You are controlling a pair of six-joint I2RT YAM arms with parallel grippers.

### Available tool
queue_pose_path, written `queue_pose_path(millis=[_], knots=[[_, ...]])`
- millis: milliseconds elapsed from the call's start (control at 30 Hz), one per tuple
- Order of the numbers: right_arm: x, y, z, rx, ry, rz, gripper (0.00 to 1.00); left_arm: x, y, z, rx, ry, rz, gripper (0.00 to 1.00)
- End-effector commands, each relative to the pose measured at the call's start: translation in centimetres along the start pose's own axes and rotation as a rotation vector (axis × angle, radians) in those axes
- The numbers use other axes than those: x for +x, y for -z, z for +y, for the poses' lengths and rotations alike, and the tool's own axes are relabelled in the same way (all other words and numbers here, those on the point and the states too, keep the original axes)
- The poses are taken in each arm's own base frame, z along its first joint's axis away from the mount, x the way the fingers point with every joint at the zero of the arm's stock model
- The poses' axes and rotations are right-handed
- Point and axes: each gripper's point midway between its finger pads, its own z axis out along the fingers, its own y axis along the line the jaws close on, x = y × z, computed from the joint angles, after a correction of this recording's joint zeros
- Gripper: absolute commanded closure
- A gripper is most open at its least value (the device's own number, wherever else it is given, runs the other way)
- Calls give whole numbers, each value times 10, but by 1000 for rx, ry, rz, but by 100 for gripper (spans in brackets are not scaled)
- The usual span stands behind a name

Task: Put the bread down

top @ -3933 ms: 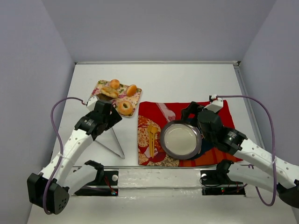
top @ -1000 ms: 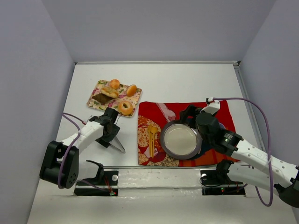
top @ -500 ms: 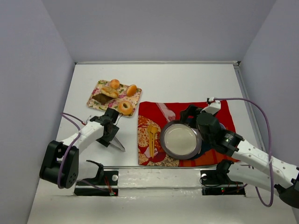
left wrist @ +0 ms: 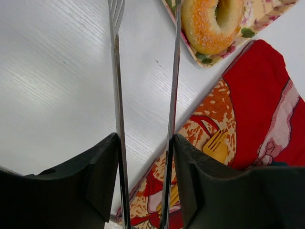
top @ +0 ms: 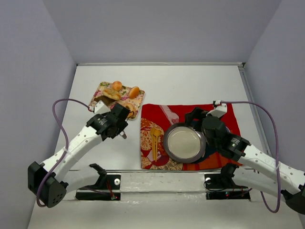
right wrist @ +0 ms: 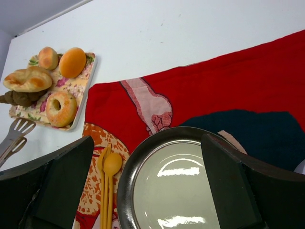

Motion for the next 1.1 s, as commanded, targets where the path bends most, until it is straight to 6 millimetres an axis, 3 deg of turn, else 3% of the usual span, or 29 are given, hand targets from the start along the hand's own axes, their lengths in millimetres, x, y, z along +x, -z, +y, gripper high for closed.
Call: queue_pose_path(millis=[0, 233, 367, 533, 667, 800, 933, 1067], knots=[[-19, 2, 3, -2, -55, -76, 0, -18, 23, 7, 29, -56, -50, 48], [-20, 0, 1, 10, -53, -81, 0, -39, 69, -9, 234, -71, -67, 49], [-18, -1, 2, 8, -50, -76, 0, -27, 82, -38, 427, -231, -21, 47], [-18, 1, 4, -6, -55, -69, 0, -14, 67, -42, 381, -281, 30, 47], [-19, 3, 4, -12, -63, -73, 0, -16, 52, -32, 274, -274, 14, 44], [-19, 3, 3, -13, -64, -74, 0, -9, 36, -38, 243, -301, 45, 43], [-20, 4, 3, -16, -65, -76, 0, -19, 16, -30, 164, -291, 50, 44], [-20, 4, 2, -9, -63, -81, 0, -31, 11, -37, 207, -270, 32, 43]])
